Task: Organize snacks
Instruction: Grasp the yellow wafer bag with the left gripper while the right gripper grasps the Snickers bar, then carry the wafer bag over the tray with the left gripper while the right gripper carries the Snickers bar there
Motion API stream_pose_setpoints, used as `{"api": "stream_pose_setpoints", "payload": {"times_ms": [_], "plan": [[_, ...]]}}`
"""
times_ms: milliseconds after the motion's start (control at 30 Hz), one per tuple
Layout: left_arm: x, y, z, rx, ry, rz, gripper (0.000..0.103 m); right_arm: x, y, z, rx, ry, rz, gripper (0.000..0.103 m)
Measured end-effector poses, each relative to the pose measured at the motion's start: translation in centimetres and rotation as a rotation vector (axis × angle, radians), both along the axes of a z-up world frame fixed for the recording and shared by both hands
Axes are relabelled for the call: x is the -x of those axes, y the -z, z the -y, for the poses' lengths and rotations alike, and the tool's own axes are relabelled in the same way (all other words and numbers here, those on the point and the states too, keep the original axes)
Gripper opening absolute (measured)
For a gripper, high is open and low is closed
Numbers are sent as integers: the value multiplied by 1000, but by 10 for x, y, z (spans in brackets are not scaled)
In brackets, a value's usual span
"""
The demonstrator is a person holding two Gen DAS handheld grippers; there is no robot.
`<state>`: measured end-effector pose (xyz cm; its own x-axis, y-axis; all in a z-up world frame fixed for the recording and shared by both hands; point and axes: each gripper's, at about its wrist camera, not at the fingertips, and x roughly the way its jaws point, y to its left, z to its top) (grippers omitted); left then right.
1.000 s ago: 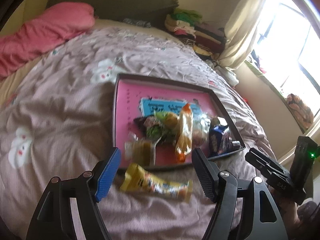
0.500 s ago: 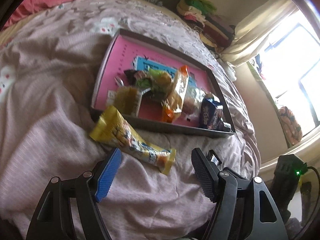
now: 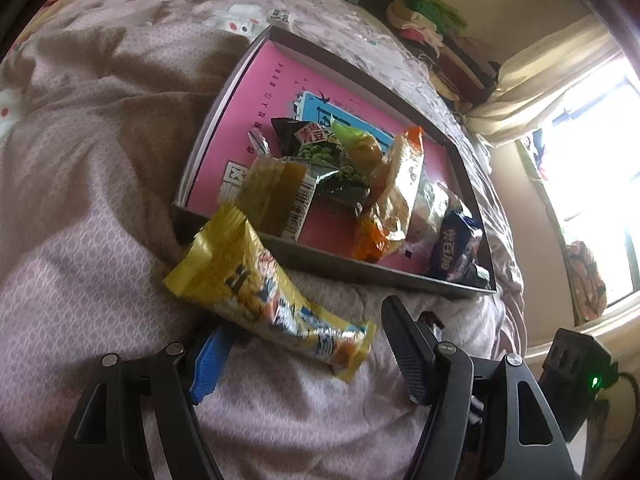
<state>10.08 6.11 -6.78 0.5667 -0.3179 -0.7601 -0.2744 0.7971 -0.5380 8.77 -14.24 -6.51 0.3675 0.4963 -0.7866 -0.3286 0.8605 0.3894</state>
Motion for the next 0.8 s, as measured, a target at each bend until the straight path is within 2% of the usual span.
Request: {"api": "stream_pose_setpoints", "payload": {"times_ms": [200,233,267,333,400,567,667,733,800], "plan": [[-9,5,8,-47,13,7,72,-2,2,-20,63,-91,51,32],[-9,6,8,-52,14,10,68,0,1,-24,64,-120,61,30],[-10,5,8,-61,11,14,63,1,0,-28,69,-134,69,30],[-10,4,8,-80,11,16,39,5,-2,-34,92,-157,87,29],[-10,5,9,-99,19,17,30,9,-5,-37,103,-175,106,29],[-6,2,5,-89,39,38,22,16,-17,-39,73,-192,162,29],[2,-7,6,-69,82,91,16,19,-25,-32,46,-192,197,29],[8,-17,12,-90,120,133,15,20,-30,-29,20,-206,207,29],[15,-31,21,-142,159,173,15,21,-33,-27,11,-205,217,29]]}}
